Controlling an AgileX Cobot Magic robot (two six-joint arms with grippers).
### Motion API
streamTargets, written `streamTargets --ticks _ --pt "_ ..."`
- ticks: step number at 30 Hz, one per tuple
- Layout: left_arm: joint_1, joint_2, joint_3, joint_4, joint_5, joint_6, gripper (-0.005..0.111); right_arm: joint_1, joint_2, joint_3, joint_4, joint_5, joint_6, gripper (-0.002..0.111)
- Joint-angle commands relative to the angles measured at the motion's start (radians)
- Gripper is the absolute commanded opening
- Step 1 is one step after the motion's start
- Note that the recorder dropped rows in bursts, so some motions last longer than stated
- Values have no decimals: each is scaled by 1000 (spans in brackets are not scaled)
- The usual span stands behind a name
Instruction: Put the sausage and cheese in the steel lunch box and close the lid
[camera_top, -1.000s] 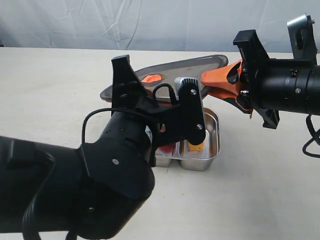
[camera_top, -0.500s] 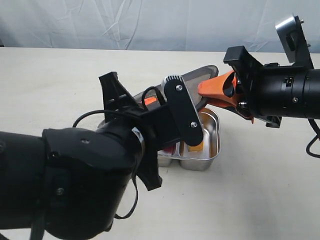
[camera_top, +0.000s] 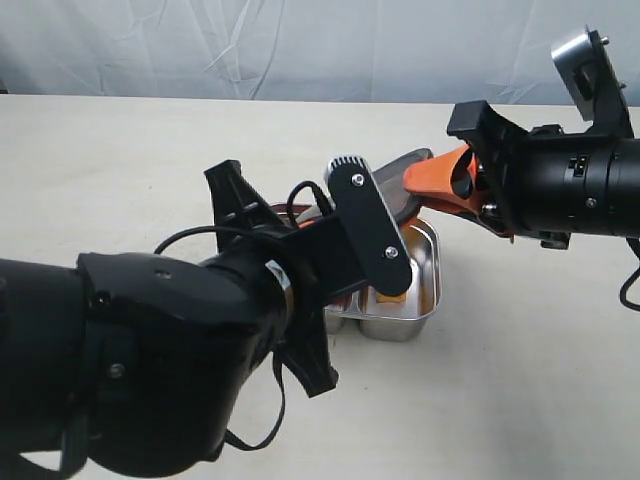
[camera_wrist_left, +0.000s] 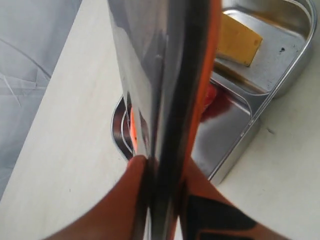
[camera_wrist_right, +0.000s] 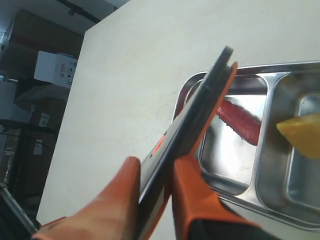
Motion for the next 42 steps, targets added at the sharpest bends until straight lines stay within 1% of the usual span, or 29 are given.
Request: streamTargets --ticks 1,2,4,5,10,15,20,27,32,38,42 --pt "1 -17 -5 5 -40 -17 18 -3 -1 3 -43 15 -55 -1" --pt "1 -17 -5 5 -47 -21 30 -3 -1 3 -40 17 -55 -1" --pt "1 -17 -5 5 -49 -24 41 -3 -1 3 -40 19 -57 -1" --pt "1 -17 -5 1 -49 -24 43 -3 -1 3 -40 19 -63 -1" --pt "1 -17 -5 -59 -21 -19 43 -3 -1 3 -43 -9 -82 -1" --pt "1 -17 -5 -73 -22 -17 43 -3 -1 3 -43 -33 -80 -1" --pt "1 -17 -5 -84 -7 -19 43 -3 6 5 -63 -77 -18 -1" --pt "1 -17 -5 -99 -8 -19 43 -3 115 5 -58 -59 8 -1" --pt "1 -17 -5 -98 -6 -19 43 -3 150 5 -57 -107 -2 -1" --pt "1 -17 -5 -96 -5 -19 43 -3 158 5 -62 -20 -2 -1" --pt "1 -17 -5 -79 -8 -19 43 -3 138 5 -62 -10 2 -1"
